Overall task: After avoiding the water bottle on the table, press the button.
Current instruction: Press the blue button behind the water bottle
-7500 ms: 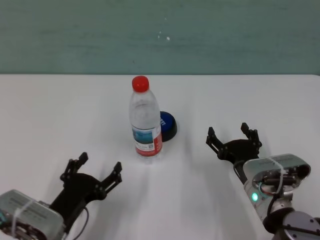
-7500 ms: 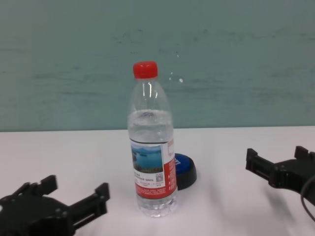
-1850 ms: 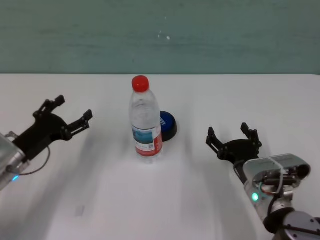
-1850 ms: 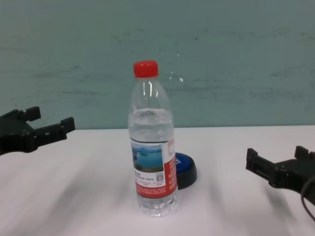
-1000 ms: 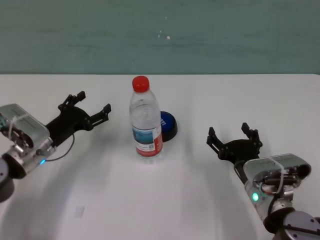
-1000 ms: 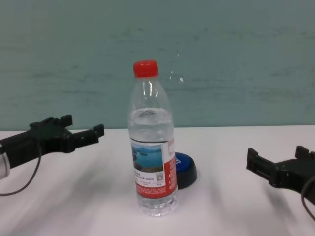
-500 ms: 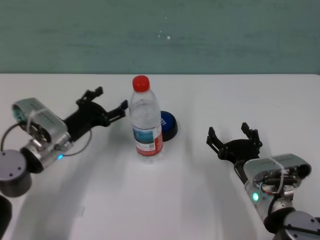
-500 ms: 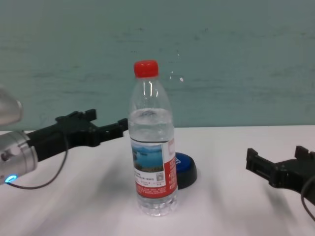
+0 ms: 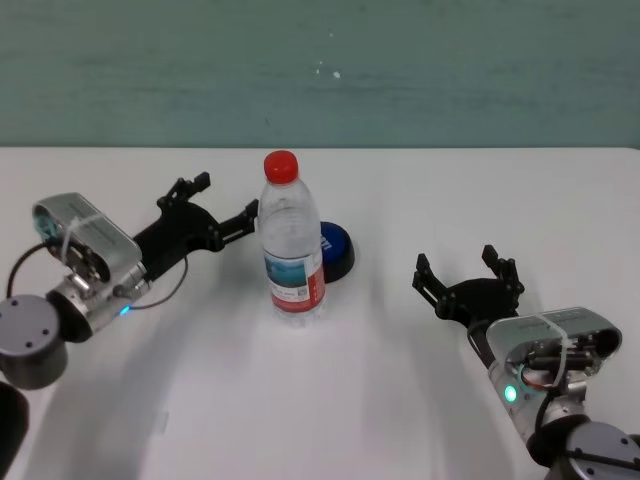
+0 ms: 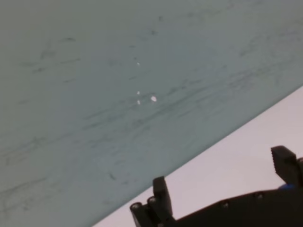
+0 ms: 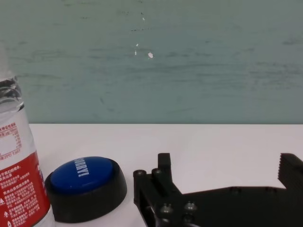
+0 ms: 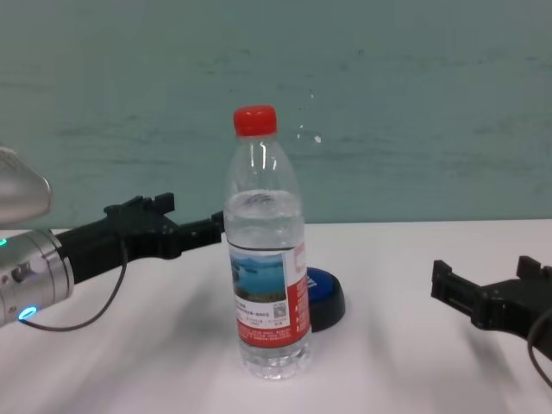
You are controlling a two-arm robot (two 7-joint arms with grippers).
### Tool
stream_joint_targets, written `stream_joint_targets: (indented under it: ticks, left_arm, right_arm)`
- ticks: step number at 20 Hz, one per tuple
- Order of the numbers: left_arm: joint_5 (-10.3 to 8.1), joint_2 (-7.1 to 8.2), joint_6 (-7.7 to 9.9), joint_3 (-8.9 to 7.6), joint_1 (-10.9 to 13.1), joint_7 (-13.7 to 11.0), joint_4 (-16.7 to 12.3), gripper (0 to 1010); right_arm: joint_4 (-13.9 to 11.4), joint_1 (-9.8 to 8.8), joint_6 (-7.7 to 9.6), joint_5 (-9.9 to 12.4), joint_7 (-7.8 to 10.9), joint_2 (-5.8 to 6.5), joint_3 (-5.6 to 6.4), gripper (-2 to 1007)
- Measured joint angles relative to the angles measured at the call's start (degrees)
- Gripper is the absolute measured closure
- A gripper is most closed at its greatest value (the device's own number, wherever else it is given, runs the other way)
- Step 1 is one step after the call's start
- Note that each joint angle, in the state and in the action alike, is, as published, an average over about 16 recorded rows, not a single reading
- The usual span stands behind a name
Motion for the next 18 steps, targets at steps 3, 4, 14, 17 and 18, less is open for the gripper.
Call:
stream_joint_targets:
  ticks: [3,4,14,17,18]
  left_arm:
    - [0.32,-0.12,-0.15,0.25,-0.35,0.06,0.73,10]
    - [0.42,-0.16,-0.20,0.33,-0.44,0.06,0.94,10]
    - [1.22,-0.61,-0.42,0.96,-1.09,0.16,2.51,10]
    - [1.38,-0.72,-0.41,1.06,-1.21,0.21,2.72,10]
    - [1.41,-0.75,-0.41,1.09,-1.24,0.22,2.78,10]
  right_arm:
    - [0.00,0.00,0.00,0.00,0.00,0.00,0.00,1]
    - [0.00,0.00,0.00,0.00,0.00,0.00,0.00,1]
    - [0.00,0.00,0.00,0.00,0.00,0.00,0.00,1]
    - [0.00,0.00,0.00,0.00,0.00,0.00,0.00,1]
    - [0.00,0.00,0.00,0.00,0.00,0.00,0.00,1]
